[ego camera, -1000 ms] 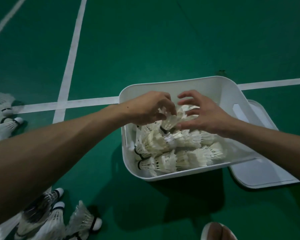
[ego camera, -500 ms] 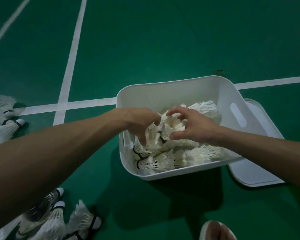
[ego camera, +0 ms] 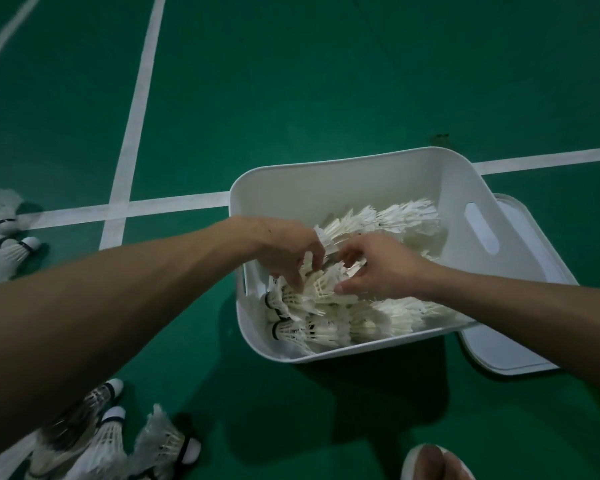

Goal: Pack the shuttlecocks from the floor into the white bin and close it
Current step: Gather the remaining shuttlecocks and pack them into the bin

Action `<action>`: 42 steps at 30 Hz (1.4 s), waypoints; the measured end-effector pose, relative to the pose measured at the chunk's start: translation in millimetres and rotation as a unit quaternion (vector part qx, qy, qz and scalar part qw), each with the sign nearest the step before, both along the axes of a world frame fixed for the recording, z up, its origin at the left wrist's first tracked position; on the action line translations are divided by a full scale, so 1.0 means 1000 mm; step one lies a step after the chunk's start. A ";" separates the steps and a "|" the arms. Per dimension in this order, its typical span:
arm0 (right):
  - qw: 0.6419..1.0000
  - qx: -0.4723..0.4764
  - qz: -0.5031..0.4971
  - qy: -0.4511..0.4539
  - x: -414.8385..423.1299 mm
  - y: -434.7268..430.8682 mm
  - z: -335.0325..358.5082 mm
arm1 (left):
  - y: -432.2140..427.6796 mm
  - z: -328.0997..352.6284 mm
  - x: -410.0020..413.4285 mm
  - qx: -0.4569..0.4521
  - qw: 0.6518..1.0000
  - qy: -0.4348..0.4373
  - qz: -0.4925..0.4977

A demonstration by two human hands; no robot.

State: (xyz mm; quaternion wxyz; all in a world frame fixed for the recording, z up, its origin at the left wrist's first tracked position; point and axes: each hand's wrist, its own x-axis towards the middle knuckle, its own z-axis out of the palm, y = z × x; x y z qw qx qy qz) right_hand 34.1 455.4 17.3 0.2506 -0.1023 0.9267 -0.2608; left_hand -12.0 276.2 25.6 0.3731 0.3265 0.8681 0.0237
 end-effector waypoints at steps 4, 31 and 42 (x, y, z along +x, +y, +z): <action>1.000 0.021 0.011 0.018 -0.003 -0.005 -0.006 | 0.003 -0.009 0.002 -0.002 0.999 -0.034 0.010; 0.960 0.025 0.137 0.244 -0.032 -0.115 0.111 | -0.157 0.058 0.030 0.109 0.919 0.258 0.276; 0.942 0.042 0.302 0.142 -0.013 -0.275 0.037 | -0.280 -0.012 0.090 -0.002 0.910 0.216 0.354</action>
